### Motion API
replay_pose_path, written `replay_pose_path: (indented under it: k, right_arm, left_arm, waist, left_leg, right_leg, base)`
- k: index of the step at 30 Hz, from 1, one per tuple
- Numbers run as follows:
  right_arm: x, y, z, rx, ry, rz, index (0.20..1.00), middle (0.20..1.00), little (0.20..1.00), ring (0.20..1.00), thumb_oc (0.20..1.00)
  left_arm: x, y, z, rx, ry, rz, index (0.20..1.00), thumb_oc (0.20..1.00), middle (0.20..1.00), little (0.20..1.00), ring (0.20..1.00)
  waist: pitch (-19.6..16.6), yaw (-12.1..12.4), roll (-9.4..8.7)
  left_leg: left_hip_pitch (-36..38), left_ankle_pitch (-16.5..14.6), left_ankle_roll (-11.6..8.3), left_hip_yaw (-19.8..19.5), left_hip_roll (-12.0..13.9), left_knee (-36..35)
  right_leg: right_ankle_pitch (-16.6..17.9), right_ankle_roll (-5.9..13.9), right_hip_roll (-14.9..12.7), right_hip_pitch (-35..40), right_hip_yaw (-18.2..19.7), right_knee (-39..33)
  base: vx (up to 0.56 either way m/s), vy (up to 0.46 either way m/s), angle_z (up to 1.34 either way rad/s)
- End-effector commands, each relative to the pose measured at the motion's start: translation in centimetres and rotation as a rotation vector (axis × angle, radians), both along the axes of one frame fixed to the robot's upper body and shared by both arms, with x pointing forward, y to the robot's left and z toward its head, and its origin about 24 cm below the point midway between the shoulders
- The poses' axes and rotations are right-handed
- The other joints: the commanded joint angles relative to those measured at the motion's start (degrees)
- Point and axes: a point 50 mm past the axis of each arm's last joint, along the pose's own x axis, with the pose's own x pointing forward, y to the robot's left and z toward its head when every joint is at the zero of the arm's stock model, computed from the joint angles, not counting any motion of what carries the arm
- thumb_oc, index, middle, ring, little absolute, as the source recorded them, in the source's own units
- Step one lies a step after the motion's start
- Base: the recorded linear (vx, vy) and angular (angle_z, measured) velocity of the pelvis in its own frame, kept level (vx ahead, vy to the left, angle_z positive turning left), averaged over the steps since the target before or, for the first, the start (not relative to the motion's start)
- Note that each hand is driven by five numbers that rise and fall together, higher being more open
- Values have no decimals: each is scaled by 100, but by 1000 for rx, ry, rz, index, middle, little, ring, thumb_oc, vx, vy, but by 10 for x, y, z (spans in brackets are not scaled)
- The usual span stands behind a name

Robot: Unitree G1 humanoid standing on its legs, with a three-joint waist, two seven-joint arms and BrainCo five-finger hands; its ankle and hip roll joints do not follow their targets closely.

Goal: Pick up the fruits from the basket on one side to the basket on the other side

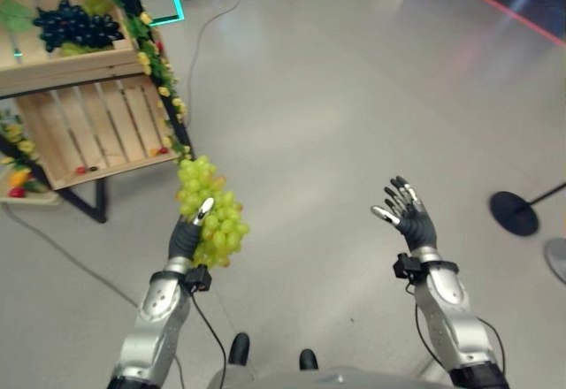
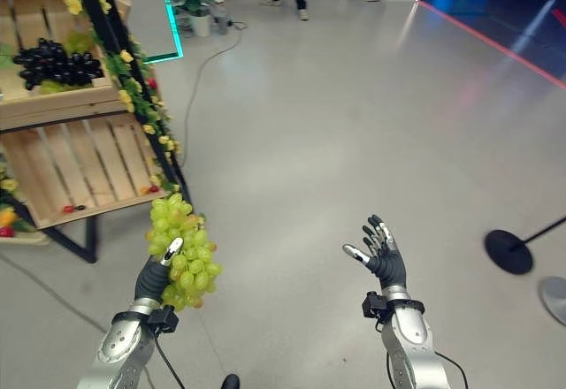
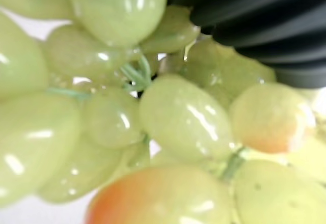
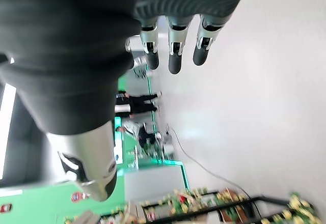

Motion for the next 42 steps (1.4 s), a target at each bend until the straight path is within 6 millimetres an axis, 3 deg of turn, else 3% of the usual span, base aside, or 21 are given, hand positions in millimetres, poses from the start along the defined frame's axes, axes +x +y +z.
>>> replay_pose_path:
  k: [1, 3, 6, 9, 11, 13, 14, 15, 16, 17, 20, 25, 28, 30, 31, 33, 36, 37, 38, 40, 42]
  right_arm:
    - [10, 5, 33, -70, -164, 55, 1000, 1000, 1000, 1000, 1000]
    - [9, 4, 36, -76, -174, 70, 1000, 1000, 1000, 1000, 1000]
    - [9, 0, 33, -98, -157, 68, 1000, 1000, 1000, 1000, 1000]
    - [9, -2, 34, -104, -162, 60, 1000, 1000, 1000, 1000, 1000]
    - [11, -3, 36, -101, -169, 46, 1000, 1000, 1000, 1000, 1000]
    - [11, -2, 36, -101, -169, 48, 1000, 1000, 1000, 1000, 1000]
    - [13, -3, 36, -108, -171, 36, 1000, 1000, 1000, 1000, 1000]
    - [13, -3, 37, -108, -171, 36, 1000, 1000, 1000, 1000, 1000]
    - [14, -4, 37, -113, -172, 27, 1000, 1000, 1000, 1000, 1000]
    - [12, -9, 37, -116, -171, -1, 1000, 1000, 1000, 1000, 1000]
    - [11, -13, 37, -121, -171, -23, 1000, 1000, 1000, 1000, 1000]
    - [11, -15, 33, -122, -154, -42, 1000, 1000, 1000, 1000, 1000]
    - [11, -12, 33, -106, -154, -44, 1000, 1000, 1000, 1000, 1000]
    - [12, -8, 30, -83, -141, -37, 1000, 1000, 1000, 1000, 1000]
    - [13, -6, 29, -75, -140, -36, 1000, 1000, 1000, 1000, 1000]
    - [12, -6, 28, -70, -134, -35, 1000, 1000, 1000, 1000, 1000]
    - [11, -4, 22, -74, -112, -30, 1000, 1000, 1000, 1000, 1000]
    - [11, -4, 23, -74, -113, -30, 1000, 1000, 1000, 1000, 1000]
    - [11, -4, 21, -72, -106, -28, 1000, 1000, 1000, 1000, 1000]
    - [8, -9, 19, -70, -97, -43, 1000, 1000, 1000, 1000, 1000]
    - [8, -12, 19, -58, -102, -53, 1000, 1000, 1000, 1000, 1000]
  left_arm:
    - [12, 0, 40, -34, -224, 14, 200, 200, 200, 200, 200]
    - [7, 3, 38, -61, -222, 30, 200, 200, 200, 200, 200]
    - [6, 3, 37, -93, -223, 41, 200, 200, 200, 200, 200]
    - [4, 5, 38, -105, -229, 60, 200, 200, 200, 200, 200]
    - [1, 11, 35, -107, -217, 87, 200, 200, 200, 200, 200]
    - [0, 11, 35, -110, -217, 95, 200, 200, 200, 200, 200]
    - [1, 10, 36, -114, -220, 103, 200, 200, 200, 200, 200]
    - [1, 10, 36, -114, -220, 103, 200, 200, 200, 200, 200]
    - [3, 9, 36, -120, -223, 105, 200, 200, 200, 200, 200]
    - [5, 9, 38, -122, -230, 113, 200, 200, 200, 200, 200]
    - [9, 7, 42, -123, -249, 118, 200, 200, 200, 200, 200]
    - [14, 4, 46, -123, -268, 106, 200, 200, 200, 200, 200]
    - [18, 5, 51, -95, -280, 90, 200, 200, 200, 200, 200]
    - [21, 6, 58, -52, -304, 72, 200, 200, 200, 200, 200]
    - [24, 6, 64, -33, -326, 64, 200, 200, 200, 200, 200]
    - [25, 7, 66, -29, -334, 62, 200, 200, 200, 200, 200]
    - [27, 10, 75, 7, -367, 63, 200, 200, 200, 200, 200]
    - [27, 10, 76, 7, -368, 63, 200, 200, 200, 200, 200]
    - [29, 9, 77, 7, -371, 58, 200, 200, 200, 200, 200]
    - [32, 5, 77, 7, -369, 40, 200, 200, 200, 200, 200]
    - [34, 3, 79, 9, -380, 29, 200, 200, 200, 200, 200]
  waist:
    - [-169, 25, 165]
    - [-195, 83, 277]
    - [30, 178, 360]
    - [87, 184, 392]
    - [72, 256, 368]
    - [51, 287, 354]
    - [38, 288, 284]
    - [41, 279, 284]
    - [41, 274, 264]
    - [33, 280, 247]
    - [4, 308, 280]
    - [-129, 345, 298]
    - [-189, 382, 210]
    - [-182, 390, 112]
    - [-167, 354, 76]
    - [-157, 334, 68]
    - [17, 238, 179]
    - [24, 244, 178]
    - [77, 178, 218]
    - [140, -45, 311]
    - [139, -99, 317]
  left_leg:
    - [657, -407, 398, 138, -458, -245]
    - [580, -519, 408, 115, -570, -1]
    - [68, -629, 170, 249, -1021, 1015]
    - [-191, -616, 19, 597, -980, 1321]
    - [-267, -846, 106, 1146, -535, 1268]
    - [-254, -797, 93, 1168, -396, 1128]
    - [-270, -656, 43, 1271, -48, 928]
    - [-263, -655, 37, 1259, -48, 920]
    - [-297, -526, -10, 1343, 178, 802]
    - [-408, -204, -162, 1518, 668, 583]
    - [-394, 73, -342, 1569, 966, 321]
    - [-192, 110, -370, 1422, 887, -72]
    - [-91, 20, -256, 1398, 682, -158]
    - [60, -104, -57, 1434, 448, -263]
    - [113, -144, 50, 1449, 308, -323]
    - [132, -173, 129, 1441, 229, -339]
    - [375, -301, 333, 1512, 137, -438]
    - [376, -304, 333, 1519, 138, -437]
    - [431, -320, 341, 1490, 155, -444]
    - [560, -386, 371, 1389, 151, -450]
    - [556, -396, 362, 1423, 112, -450]
  right_leg:
    - [326, 238, 247, -338, 32, -178]
    - [323, 216, 168, -177, -98, -394]
    - [322, 169, -58, -62, -572, -511]
    - [307, 181, -173, 7, -823, -620]
    - [301, 271, -346, 61, -1127, -681]
    - [278, 302, -399, 98, -1202, -681]
    - [254, 350, -555, 162, -1422, -681]
    - [247, 348, -554, 170, -1434, -681]
    - [237, 376, -618, 185, -1552, -673]
    - [151, 443, -714, 256, -1746, -642]
    - [2, 494, -792, 460, -1970, -604]
    - [-25, 657, -1047, 600, -2110, -430]
    - [6, 803, -1316, 510, -2108, -103]
    - [139, 925, -1578, 319, -1982, 333]
    - [507, 1006, -1769, 134, -1842, 649]
    - [673, 1012, -1867, -18, -1754, 921]
    - [1098, 917, -2003, -569, -1686, 2017]
    - [1088, 916, -2004, -586, -1672, 2044]
    - [884, 879, -1770, -702, -1563, 2142]
    - [109, 727, -953, -1071, -1292, 2060]
    - [109, 668, -727, -1179, -1337, 1732]
  base:
    - [107, -25, 20]
    - [122, -8, 13]
    - [1, 3, 48]
    - [-20, 18, 94]
    - [46, 15, 71]
    - [45, 73, 65]
    - [34, 108, 46]
    - [26, 139, 43]
    - [61, 190, 51]
    - [90, 242, 70]
    - [101, 169, 78]
    - [147, 230, 39]
    - [155, 247, 24]
    - [183, 326, 12]
    - [90, 234, -2]
    - [100, 267, -4]
    - [92, 266, -10]
    - [102, 226, -13]
    - [120, 120, -19]
    - [183, 164, -3]
    - [177, 56, 17]
